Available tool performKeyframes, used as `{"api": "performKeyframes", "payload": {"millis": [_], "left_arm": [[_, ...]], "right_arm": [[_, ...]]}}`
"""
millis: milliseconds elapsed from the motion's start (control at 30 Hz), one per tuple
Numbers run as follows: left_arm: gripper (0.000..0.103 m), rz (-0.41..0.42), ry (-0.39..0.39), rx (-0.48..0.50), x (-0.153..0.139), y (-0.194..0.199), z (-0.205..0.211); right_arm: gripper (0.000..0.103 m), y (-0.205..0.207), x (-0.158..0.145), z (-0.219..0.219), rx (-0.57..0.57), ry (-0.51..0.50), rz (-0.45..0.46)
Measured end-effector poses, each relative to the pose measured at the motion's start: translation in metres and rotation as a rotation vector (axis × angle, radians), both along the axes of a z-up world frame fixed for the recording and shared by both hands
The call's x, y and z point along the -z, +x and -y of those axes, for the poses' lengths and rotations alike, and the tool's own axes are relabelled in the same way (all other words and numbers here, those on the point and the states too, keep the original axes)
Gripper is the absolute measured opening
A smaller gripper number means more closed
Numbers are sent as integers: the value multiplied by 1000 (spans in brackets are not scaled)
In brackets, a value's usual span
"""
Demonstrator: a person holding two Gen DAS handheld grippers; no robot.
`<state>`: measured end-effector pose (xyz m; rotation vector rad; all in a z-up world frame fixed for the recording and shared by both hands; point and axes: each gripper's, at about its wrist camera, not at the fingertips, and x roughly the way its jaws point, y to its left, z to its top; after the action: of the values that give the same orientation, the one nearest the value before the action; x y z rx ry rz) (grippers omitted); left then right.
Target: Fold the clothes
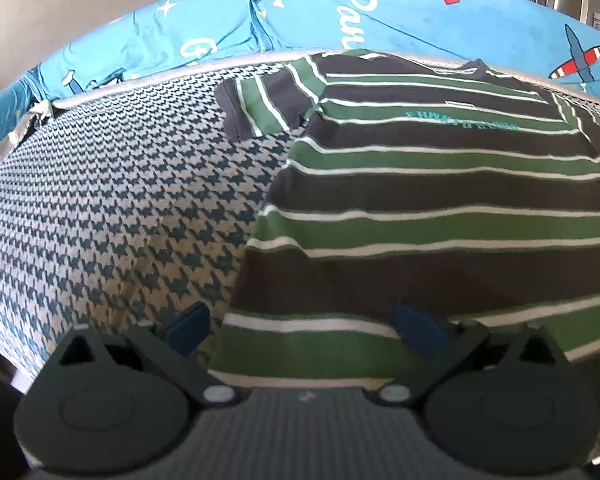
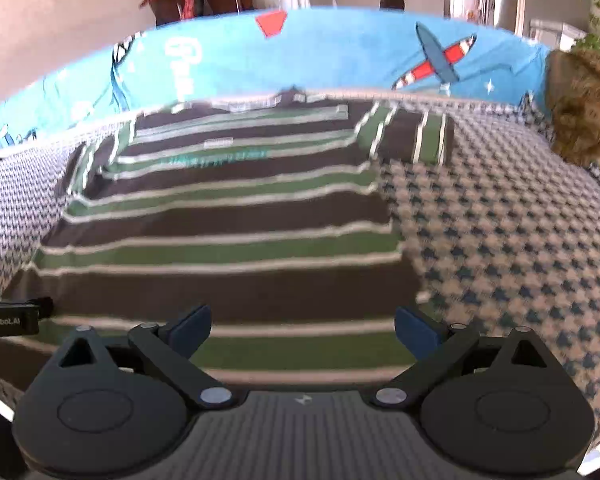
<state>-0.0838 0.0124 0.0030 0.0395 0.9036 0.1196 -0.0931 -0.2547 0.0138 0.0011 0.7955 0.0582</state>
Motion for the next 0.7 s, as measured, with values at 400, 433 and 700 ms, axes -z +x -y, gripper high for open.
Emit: {"api": "performKeyframes", "payload": {"millis": [400, 433, 700], "left_arm": [[103, -19, -33, -9, 4, -11, -5], [103, -19, -32, -9, 4, -12, -5], [103, -27, -31, -12, 4, -17, -4]], "right_arm": [[103, -10, 17, -3, 25, -73, -55], [103, -11, 18, -3, 24, -74, -55], [103, -17, 17, -2, 27, -59, -65]]}}
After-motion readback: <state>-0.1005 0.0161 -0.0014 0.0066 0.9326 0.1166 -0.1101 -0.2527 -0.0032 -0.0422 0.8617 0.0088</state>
